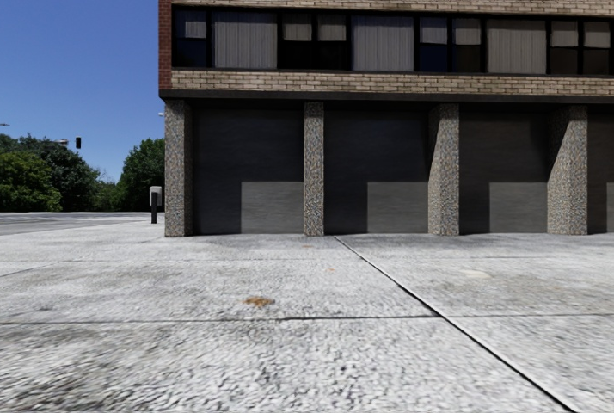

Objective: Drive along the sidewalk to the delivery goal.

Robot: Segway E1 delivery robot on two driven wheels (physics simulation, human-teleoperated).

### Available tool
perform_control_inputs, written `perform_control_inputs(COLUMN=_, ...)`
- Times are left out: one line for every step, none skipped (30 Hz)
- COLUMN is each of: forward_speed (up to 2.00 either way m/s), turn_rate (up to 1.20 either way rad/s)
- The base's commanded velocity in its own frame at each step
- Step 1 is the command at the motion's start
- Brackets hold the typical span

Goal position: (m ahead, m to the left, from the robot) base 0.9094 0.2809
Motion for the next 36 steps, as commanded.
perform_control_inputs(forward_speed=1.96, turn_rate=0.14)
perform_control_inputs(forward_speed=1.96, turn_rate=0.15)
perform_control_inputs(forward_speed=1.96, turn_rate=0.15)
perform_control_inputs(forward_speed=1.87, turn_rate=0.16)
perform_control_inputs(forward_speed=1.67, turn_rate=0.17)
perform_control_inputs(forward_speed=1.48, turn_rate=0.19)
perform_control_inputs(forward_speed=1.48, turn_rate=0.19)
perform_control_inputs(forward_speed=1.37, turn_rate=0.23)
perform_control_inputs(forward_speed=1.29, turn_rate=0.25)
perform_control_inputs(forward_speed=1.23, turn_rate=0.25)
perform_control_inputs(forward_speed=1.23, turn_rate=0.25)
perform_control_inputs(forward_speed=1.12, turn_rate=0.24)
perform_control_inputs(forward_speed=0.97, turn_rate=0.07)
perform_control_inputs(forward_speed=0.22, turn_rate=0.00)
perform_control_inputs(forward_speed=0.22, turn_rate=0.00)
perform_control_inputs(forward_speed=0.00, turn_rate=0.00)
perform_control_inputs(forward_speed=0.00, turn_rate=0.00)
perform_control_inputs(forward_speed=0.00, turn_rate=0.00)
perform_control_inputs(forward_speed=0.00, turn_rate=0.00)
perform_control_inputs(forward_speed=0.00, turn_rate=0.00)
perform_control_inputs(forward_speed=0.00, turn_rate=0.00)
perform_control_inputs(forward_speed=0.00, turn_rate=0.00)
perform_control_inputs(forward_speed=0.00, turn_rate=0.00)
perform_control_inputs(forward_speed=0.00, turn_rate=0.00)
perform_control_inputs(forward_speed=0.00, turn_rate=0.00)
perform_control_inputs(forward_speed=0.00, turn_rate=0.00)
perform_control_inputs(forward_speed=0.00, turn_rate=0.00)
perform_control_inputs(forward_speed=0.00, turn_rate=0.00)
perform_control_inputs(forward_speed=0.00, turn_rate=0.00)
perform_control_inputs(forward_speed=0.00, turn_rate=0.00)
perform_control_inputs(forward_speed=0.00, turn_rate=0.00)
perform_control_inputs(forward_speed=0.00, turn_rate=0.00)
perform_control_inputs(forward_speed=0.00, turn_rate=0.00)
perform_control_inputs(forward_speed=0.00, turn_rate=0.00)
perform_control_inputs(forward_speed=0.00, turn_rate=0.00)
perform_control_inputs(forward_speed=0.00, turn_rate=0.00)
